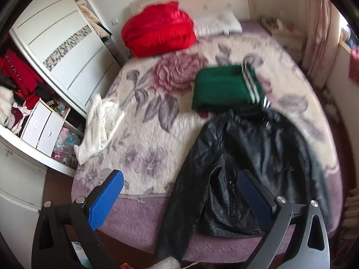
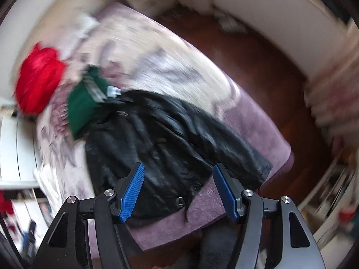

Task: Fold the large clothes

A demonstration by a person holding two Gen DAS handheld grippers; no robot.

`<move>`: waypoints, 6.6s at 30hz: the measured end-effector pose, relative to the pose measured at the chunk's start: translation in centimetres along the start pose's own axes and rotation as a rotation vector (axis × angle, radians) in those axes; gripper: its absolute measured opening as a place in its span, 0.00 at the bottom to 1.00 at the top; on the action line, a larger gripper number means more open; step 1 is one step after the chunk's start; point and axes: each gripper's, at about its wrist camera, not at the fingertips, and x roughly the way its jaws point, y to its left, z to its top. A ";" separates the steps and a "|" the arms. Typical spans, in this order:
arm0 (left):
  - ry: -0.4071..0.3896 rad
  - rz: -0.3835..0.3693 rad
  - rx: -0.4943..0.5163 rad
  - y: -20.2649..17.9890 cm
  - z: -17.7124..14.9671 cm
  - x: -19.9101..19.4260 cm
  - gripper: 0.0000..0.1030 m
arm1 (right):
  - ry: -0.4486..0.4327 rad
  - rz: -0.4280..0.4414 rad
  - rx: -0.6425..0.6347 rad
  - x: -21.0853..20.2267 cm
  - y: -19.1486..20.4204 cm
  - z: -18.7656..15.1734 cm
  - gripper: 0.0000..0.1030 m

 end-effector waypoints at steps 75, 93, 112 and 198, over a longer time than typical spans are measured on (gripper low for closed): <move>0.234 0.067 0.198 -18.4 -1.8 28.0 1.00 | -0.531 0.586 0.605 22.7 -25.0 4.1 0.06; 0.354 0.124 -0.068 -3.5 -3.6 30.2 1.00 | -0.097 0.139 -0.879 29.2 29.4 -9.2 0.06; 0.357 0.095 -0.102 -0.3 -6.4 27.7 1.00 | 0.197 -0.153 -0.641 30.3 12.1 -7.4 0.62; 0.411 0.082 -0.897 27.2 -30.7 21.7 1.00 | 0.720 0.406 -0.682 20.6 7.7 -32.2 0.38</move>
